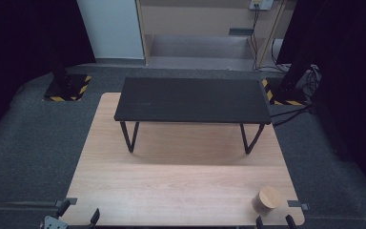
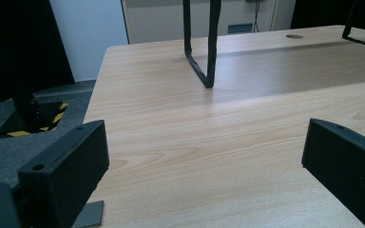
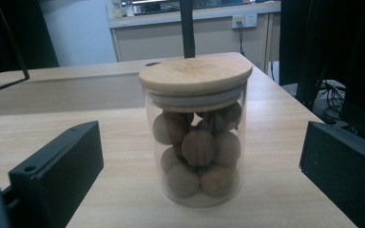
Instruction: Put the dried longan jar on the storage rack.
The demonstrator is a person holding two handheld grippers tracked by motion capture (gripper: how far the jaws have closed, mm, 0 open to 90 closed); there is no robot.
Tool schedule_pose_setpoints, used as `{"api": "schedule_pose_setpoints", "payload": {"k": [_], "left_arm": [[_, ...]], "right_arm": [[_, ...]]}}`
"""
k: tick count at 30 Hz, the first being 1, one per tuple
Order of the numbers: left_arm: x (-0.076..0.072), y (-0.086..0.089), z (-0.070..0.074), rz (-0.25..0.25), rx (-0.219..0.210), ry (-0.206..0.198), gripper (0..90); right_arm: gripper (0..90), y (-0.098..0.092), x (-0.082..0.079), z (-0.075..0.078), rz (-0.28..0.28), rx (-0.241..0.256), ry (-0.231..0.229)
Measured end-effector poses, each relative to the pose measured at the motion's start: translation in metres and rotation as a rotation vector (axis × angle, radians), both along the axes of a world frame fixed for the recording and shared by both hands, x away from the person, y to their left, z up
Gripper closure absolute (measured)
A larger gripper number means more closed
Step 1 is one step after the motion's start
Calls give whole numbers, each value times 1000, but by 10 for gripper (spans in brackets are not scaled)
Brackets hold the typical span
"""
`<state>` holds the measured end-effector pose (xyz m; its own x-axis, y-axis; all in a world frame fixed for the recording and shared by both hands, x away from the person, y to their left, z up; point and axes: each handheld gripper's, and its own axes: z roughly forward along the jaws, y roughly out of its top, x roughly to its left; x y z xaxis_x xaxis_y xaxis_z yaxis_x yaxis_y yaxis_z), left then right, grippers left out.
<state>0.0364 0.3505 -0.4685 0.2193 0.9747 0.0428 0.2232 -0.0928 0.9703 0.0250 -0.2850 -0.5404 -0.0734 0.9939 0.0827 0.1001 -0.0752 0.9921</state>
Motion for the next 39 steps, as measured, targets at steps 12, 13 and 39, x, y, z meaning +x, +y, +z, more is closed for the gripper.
{"api": "schedule_pose_setpoints", "payload": {"k": [12, 13, 39], "left_arm": [[2, 2, -1, 1, -5, 3, 5], [2, 2, -1, 0, -5, 3, 5], [1, 6, -1, 17, -8, 1, 5]], "right_arm": [[8, 6, 27, -2, -7, -35, 7], [8, 6, 29, -2, -8, -36, 6], [253, 12, 50, -3, -11, -55, 22]]}}
